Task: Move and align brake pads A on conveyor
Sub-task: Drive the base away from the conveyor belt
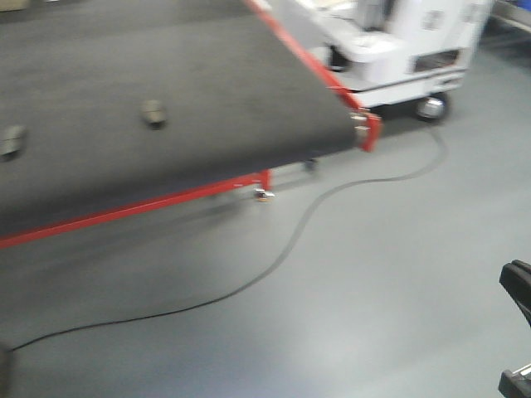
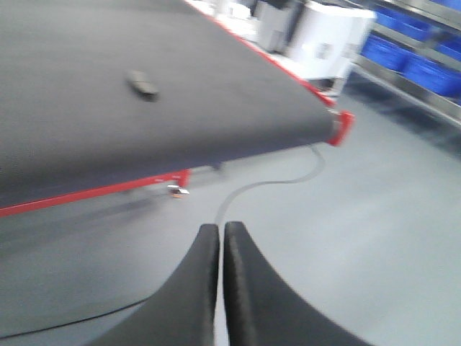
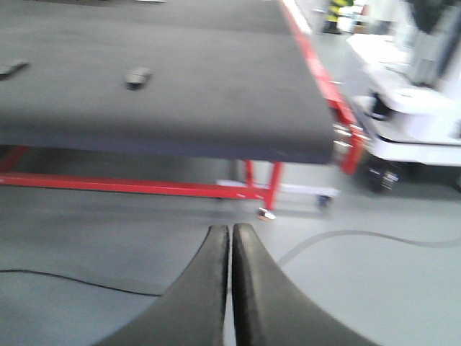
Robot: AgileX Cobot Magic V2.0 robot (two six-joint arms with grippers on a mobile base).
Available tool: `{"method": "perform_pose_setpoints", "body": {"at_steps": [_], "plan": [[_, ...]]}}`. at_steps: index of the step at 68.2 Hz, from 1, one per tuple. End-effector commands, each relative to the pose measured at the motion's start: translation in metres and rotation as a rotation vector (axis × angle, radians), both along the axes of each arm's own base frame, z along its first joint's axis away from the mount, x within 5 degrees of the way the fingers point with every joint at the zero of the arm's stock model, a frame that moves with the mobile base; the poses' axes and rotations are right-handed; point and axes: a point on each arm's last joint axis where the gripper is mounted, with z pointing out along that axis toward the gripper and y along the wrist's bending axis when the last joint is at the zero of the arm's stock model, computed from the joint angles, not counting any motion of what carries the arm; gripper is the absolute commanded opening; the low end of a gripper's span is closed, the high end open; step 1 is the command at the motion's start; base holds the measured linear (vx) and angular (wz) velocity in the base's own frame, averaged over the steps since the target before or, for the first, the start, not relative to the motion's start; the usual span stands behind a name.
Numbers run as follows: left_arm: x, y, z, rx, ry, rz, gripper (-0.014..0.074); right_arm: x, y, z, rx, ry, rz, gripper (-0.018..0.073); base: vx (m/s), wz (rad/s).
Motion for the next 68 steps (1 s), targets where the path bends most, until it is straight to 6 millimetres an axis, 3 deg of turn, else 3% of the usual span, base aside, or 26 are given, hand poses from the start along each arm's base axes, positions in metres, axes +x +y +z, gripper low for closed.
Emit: {"method": "perform_pose_setpoints", "body": {"at_steps": [1,68], "plan": [[0.0008,-0.0026,0.0125,-0.022,-0.071,-0.027,-0.0006,0.0017,0.0005,0.0153,0.012,-0.100,0.004,-0.0006,-0.11,-0.76],[0.0008,-0.0026,0.0125,-0.022,-0.071,-0.027,-0.0006,0.0017,0.0005,0.0153,0.012,-0.100,0.004,-0.0006,0.01,-0.72]]}}
